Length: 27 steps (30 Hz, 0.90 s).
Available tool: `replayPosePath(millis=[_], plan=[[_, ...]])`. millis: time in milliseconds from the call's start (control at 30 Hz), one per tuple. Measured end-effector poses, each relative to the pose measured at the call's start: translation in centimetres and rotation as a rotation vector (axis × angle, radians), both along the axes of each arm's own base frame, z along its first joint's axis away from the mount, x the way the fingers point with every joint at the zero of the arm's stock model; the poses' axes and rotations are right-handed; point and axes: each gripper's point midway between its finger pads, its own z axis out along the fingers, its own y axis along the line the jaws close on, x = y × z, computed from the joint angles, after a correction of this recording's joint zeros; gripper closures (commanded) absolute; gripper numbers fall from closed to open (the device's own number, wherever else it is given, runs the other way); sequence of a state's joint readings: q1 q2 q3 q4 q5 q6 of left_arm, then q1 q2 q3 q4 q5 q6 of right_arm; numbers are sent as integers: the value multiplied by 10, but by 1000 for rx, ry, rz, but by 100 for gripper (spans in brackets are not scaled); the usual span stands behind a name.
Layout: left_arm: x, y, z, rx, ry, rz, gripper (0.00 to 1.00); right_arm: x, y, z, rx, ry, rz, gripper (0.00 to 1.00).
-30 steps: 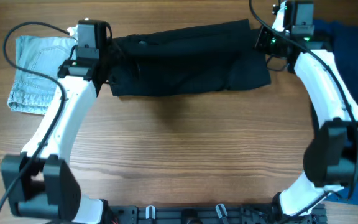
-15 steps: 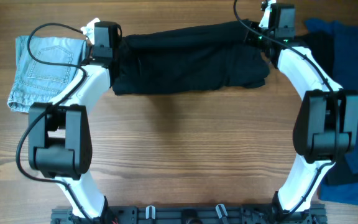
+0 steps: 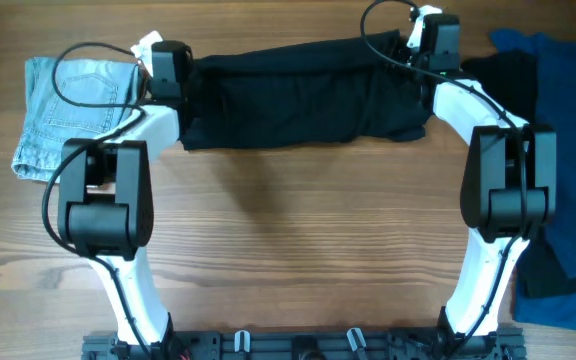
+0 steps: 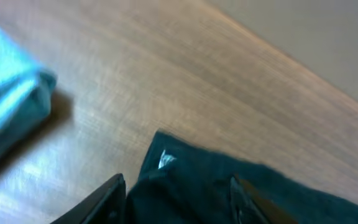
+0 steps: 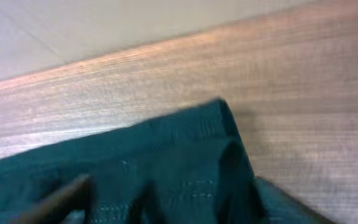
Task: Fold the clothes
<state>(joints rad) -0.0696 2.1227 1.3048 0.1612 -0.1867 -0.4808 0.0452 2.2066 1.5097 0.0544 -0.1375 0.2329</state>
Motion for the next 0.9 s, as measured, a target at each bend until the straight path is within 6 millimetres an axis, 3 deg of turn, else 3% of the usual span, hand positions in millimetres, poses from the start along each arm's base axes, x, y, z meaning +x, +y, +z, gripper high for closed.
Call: replayPosePath(millis=[67,100,133,200,233,267,300,333,400,467,567,667,767,900], plan=[[11,0,22,-12,-38,-55,42,5,1,9,-15,-25,17,2],[14,-3,38,-23,-61,-84,48,5,3,15,-12,-29,26,2],[15,-7,54,-38,-87,-109,54,4,4,21,-5,-32,36,12],[10,-22,103,-69,-145,-182,62,-3,11,49,13,-46,75,42],[5,-30,123,-80,-165,-211,64,-8,14,60,23,-39,90,46],[-4,-38,137,-90,-149,-241,68,-16,17,70,34,-22,108,56],[-14,-44,142,-97,-117,-260,78,-26,22,82,52,1,131,72],[-29,-53,138,-110,-48,-286,81,-41,27,91,74,40,159,83],[-46,-64,116,-125,66,-312,85,-54,34,91,82,87,193,94],[-56,-71,89,-132,155,-326,85,-62,44,81,61,122,245,96],[-53,-73,52,-138,222,-327,86,-64,63,67,31,134,307,96],[-44,-75,27,-139,231,-327,86,-61,74,38,-4,168,321,96],[-28,-77,22,-138,170,-333,85,-48,73,17,-19,152,311,95],[-13,-77,19,-128,112,-330,85,-31,71,4,-33,99,295,96]])
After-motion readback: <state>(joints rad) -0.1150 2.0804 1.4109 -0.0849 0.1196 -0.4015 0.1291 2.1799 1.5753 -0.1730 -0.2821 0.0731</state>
